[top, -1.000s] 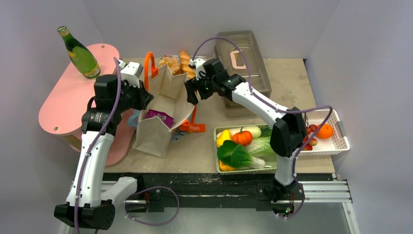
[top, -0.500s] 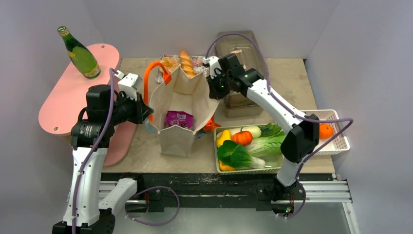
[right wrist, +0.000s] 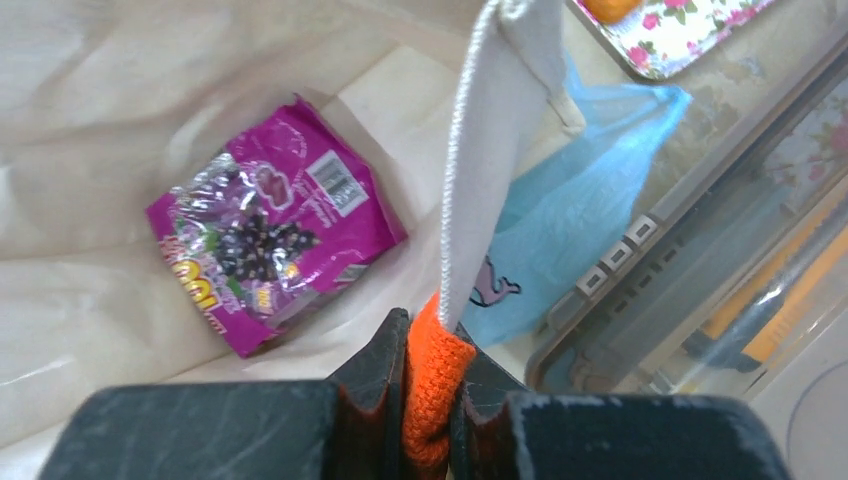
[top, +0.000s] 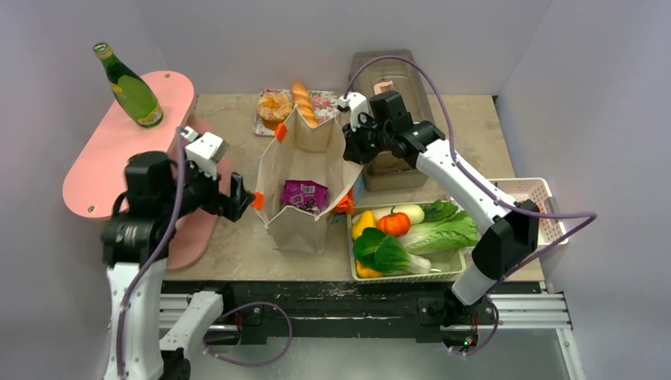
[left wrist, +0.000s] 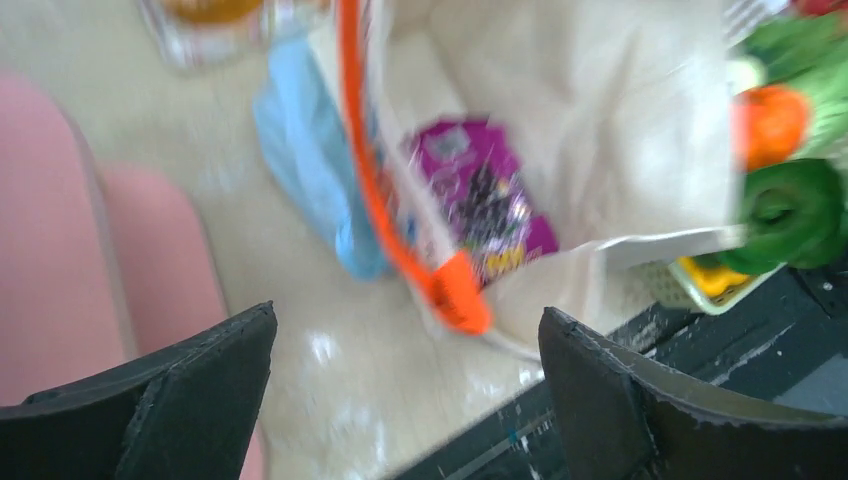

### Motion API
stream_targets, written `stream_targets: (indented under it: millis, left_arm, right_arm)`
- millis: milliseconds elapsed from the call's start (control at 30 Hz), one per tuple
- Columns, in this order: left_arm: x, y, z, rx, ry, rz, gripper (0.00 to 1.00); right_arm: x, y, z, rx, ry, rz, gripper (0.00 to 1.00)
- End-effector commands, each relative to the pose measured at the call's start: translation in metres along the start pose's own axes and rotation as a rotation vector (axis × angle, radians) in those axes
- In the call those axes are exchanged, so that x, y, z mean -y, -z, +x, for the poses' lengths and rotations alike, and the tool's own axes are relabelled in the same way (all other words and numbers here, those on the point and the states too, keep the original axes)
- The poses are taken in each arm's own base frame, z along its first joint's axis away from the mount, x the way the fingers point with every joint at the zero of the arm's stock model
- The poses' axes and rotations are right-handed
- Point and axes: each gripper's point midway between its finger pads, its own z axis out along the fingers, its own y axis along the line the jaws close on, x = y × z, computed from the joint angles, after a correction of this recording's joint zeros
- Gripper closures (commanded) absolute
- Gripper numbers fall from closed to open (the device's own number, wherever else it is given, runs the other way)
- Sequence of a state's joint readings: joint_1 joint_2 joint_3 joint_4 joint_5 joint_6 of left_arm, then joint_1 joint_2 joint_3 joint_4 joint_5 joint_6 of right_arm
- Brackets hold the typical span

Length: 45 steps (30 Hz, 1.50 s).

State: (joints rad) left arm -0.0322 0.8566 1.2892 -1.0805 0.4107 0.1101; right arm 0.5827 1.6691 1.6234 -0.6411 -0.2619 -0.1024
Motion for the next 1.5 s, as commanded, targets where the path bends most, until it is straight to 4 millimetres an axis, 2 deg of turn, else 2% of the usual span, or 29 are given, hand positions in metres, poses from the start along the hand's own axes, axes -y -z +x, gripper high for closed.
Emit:
stream_targets:
  millis: [0, 100, 167, 267, 367, 467, 567, 600, 733, 867, 1033, 1133, 1233, 1300, 1467]
  left_arm:
    - [0.064, 0.072, -0.081, 0.374, -0.355, 0.219, 0.00]
    - [0.097, 0.086, -0.091, 0.403, -0.472, 0.418, 0.02]
    - [0.108, 0.081, -0.090, 0.370, -0.512, 0.498, 0.08]
    - [0.117, 0.052, -0.069, 0.238, -0.676, 0.540, 0.18]
    - [0.115, 0.011, -0.056, 0.157, -0.744, 0.493, 0.24]
    - [0.108, -0.029, -0.036, 0.057, -0.865, 0.434, 0.28]
    - [0.093, -0.070, -0.012, -0.077, -0.987, 0.330, 0.26]
    - [0.089, -0.078, -0.002, -0.131, -1.014, 0.319, 0.23]
    - [0.080, -0.112, 0.014, -0.141, -1.062, 0.273, 0.02]
    - [0.082, -0.137, 0.024, -0.146, -1.094, 0.280, 0.00]
    - [0.060, -0.175, 0.044, -0.277, -1.074, 0.181, 0.00]
    - [0.053, -0.188, 0.062, -0.309, -1.022, 0.198, 0.00]
    - [0.046, -0.202, 0.096, -0.372, -1.069, 0.243, 0.00]
    - [0.050, -0.207, 0.112, -0.373, -1.086, 0.304, 0.00]
    - [0.049, -0.200, 0.145, -0.494, -1.066, 0.408, 0.00]
  right_arm:
    - [-0.031, 0.053, -0.083, 0.349, 0.076, -0.078, 1.00]
    - [-0.040, 0.064, -0.092, 0.405, 0.087, -0.079, 1.00]
    - [-0.047, 0.071, -0.095, 0.437, 0.103, -0.083, 1.00]
    - [-0.062, 0.080, -0.092, 0.480, 0.124, -0.099, 1.00]
    - [-0.080, 0.083, -0.082, 0.485, 0.162, -0.120, 1.00]
    - [-0.096, 0.087, -0.075, 0.498, 0.209, -0.121, 1.00]
    - [-0.104, 0.092, -0.076, 0.506, 0.222, -0.121, 1.00]
    - [-0.106, 0.094, -0.077, 0.511, 0.225, -0.118, 1.00]
    - [-0.114, 0.099, -0.079, 0.526, 0.227, -0.139, 1.00]
    - [-0.124, 0.100, -0.080, 0.535, 0.232, -0.179, 1.00]
    - [-0.130, 0.103, -0.083, 0.544, 0.235, -0.208, 1.00]
    - [-0.134, 0.106, -0.082, 0.559, 0.240, -0.231, 1.00]
    - [-0.137, 0.103, -0.081, 0.563, 0.250, -0.245, 1.00]
    - [-0.136, 0.099, -0.080, 0.564, 0.263, -0.243, 1.00]
    - [-0.125, 0.075, -0.074, 0.540, 0.302, -0.193, 1.00]
